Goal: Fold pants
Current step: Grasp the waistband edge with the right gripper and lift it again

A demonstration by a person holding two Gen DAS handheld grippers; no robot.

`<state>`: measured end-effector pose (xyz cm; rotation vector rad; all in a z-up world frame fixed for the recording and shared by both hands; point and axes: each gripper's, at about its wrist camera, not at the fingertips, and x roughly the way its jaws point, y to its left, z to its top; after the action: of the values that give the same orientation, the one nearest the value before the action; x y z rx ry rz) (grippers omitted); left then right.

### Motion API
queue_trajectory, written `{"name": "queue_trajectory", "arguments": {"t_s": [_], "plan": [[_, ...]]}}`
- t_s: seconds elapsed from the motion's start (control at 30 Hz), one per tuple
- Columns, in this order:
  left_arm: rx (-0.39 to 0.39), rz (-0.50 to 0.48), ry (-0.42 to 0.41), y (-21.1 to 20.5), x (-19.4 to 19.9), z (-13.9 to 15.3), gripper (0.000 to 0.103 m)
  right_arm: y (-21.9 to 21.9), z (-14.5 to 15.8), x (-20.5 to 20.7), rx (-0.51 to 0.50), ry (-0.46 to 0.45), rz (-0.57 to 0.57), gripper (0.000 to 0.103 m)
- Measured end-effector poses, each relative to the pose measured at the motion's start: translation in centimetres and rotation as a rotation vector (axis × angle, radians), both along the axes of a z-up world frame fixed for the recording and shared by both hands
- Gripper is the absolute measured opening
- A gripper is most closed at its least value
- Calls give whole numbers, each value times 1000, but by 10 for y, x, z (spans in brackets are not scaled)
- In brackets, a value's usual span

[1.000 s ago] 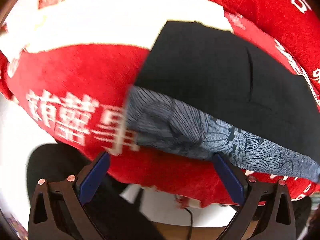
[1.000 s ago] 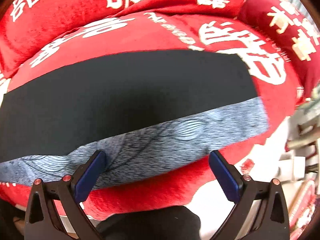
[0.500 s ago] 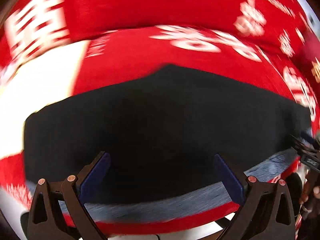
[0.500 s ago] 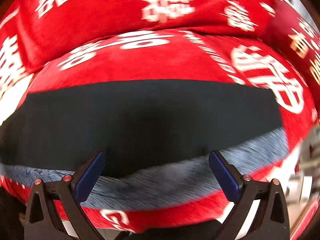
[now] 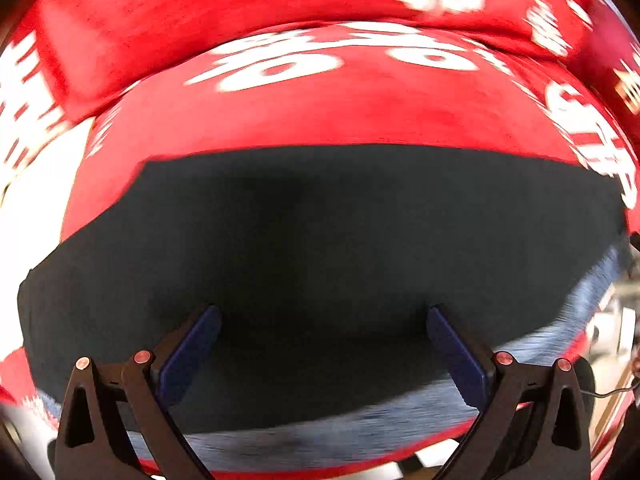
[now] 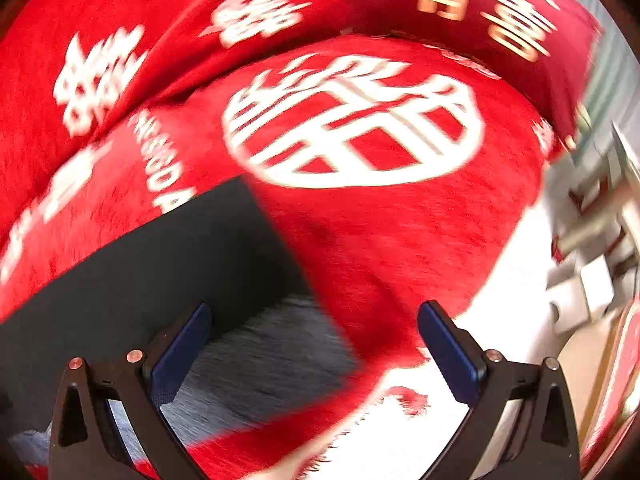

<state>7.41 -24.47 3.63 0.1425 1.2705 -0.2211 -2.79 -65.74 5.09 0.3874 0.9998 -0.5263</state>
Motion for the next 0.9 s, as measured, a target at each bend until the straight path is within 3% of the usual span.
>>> {"name": "queue_trajectory", "arguments": {"t_s": [0.07,0.17,0.33,0.47,0.57,0.67,0.77,0.83,0.9], "plan": [[12,-71,8,-34,-1,-5,103,-5,-9,-24,117,-41,-8,103],[38,-144,12,-88,-3,-9,103,20,-27,-44,245,-90,88,103],[115,-190,-40,-144,-3,-10,103,60,-45,-33,302,-167,243,103],[87,-51,6,-138,14,-9,103,64,-49,-11,321,-221,256,103],[103,51,-38,-121,8,6,103,62,-39,-1,297,-291,279,103],[39,144,14,-97,3,4,103,64,-36,0,321,-324,294,101],[69,164,89,-97,10,-18,103,74,-43,-8,328,-336,319,99],[73,173,60,-102,20,-18,103,75,-40,-5,294,-323,327,97],[73,190,66,-106,33,-19,103,70,-33,10,282,-332,316,89]]}}
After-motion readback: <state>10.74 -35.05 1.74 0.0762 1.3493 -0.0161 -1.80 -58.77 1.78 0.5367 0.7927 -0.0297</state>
